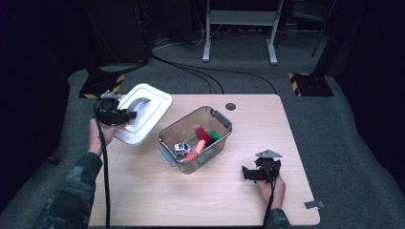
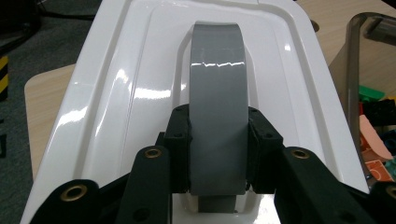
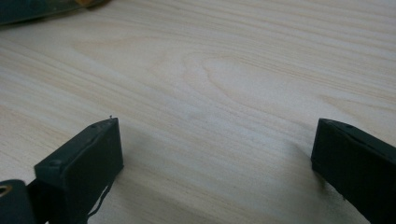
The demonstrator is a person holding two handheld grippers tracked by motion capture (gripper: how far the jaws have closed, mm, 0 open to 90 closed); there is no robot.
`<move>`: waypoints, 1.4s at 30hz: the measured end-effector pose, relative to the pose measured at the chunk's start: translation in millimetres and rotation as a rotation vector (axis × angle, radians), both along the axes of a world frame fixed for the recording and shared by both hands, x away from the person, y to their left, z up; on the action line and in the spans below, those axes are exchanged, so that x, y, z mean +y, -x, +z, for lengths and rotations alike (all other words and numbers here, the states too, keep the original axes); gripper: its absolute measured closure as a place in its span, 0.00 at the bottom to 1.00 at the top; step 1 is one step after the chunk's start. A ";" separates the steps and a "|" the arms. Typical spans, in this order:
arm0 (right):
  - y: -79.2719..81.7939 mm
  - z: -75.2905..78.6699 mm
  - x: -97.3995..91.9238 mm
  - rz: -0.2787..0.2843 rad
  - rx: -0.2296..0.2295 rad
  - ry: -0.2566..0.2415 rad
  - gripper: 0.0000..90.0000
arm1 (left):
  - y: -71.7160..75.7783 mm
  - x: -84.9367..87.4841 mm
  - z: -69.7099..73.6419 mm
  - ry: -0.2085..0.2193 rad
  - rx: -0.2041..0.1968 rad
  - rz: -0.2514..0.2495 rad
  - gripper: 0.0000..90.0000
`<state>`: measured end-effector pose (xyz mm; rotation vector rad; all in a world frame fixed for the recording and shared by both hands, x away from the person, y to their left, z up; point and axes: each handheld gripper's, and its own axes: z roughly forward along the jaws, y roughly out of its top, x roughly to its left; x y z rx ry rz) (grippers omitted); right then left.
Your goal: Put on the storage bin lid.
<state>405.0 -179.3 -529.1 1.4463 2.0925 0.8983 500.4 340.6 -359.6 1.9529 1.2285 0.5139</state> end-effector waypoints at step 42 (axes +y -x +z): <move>0.2 0.1 0.0 -0.007 -0.003 -0.006 0.02 | 12.1 -110.6 29.2 0.019 0.018 -0.240 0.74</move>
